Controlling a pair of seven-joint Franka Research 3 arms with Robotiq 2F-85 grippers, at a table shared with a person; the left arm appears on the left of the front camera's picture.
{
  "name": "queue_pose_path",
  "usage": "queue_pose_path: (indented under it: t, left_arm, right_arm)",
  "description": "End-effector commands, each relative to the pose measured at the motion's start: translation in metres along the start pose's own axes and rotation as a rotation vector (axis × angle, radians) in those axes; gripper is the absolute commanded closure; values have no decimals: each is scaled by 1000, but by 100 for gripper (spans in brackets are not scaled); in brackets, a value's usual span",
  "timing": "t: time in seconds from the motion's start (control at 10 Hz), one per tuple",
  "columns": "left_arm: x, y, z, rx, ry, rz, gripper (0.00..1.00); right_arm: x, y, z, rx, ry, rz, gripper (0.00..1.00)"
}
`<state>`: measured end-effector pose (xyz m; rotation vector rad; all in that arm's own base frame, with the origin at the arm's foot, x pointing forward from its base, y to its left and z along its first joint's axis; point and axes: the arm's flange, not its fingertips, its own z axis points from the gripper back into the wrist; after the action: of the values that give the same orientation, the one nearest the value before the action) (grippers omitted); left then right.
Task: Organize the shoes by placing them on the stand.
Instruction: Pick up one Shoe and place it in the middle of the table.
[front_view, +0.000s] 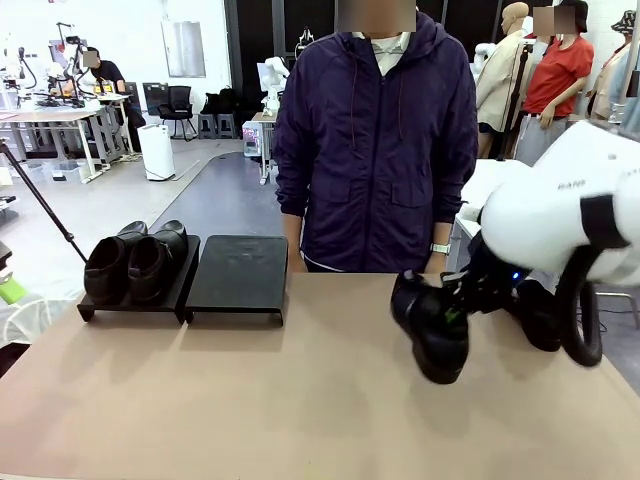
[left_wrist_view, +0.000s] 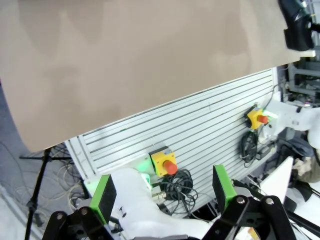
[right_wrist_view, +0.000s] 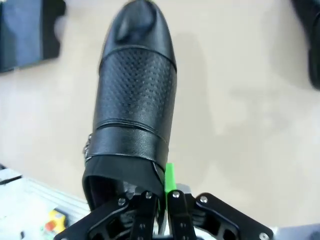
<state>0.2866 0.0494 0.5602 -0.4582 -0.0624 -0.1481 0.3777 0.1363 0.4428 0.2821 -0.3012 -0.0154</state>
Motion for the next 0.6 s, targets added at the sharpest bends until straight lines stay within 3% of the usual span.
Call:
queue_pose_path:
  t: [0.0, 0.3, 0.5]
  left_arm:
    - [-2, 1, 3, -1, 9, 7, 0]
    - [-2, 1, 3, -1, 9, 7, 0]
    - [-2, 1, 3, -1, 9, 7, 0]
  right_arm:
    - [-25, 33, -19, 22, -80, -52, 100]
    - [-50, 88, -73, 35, -28, -69, 100]
    - [-58, 104, -110, 31, 71, -85, 100]
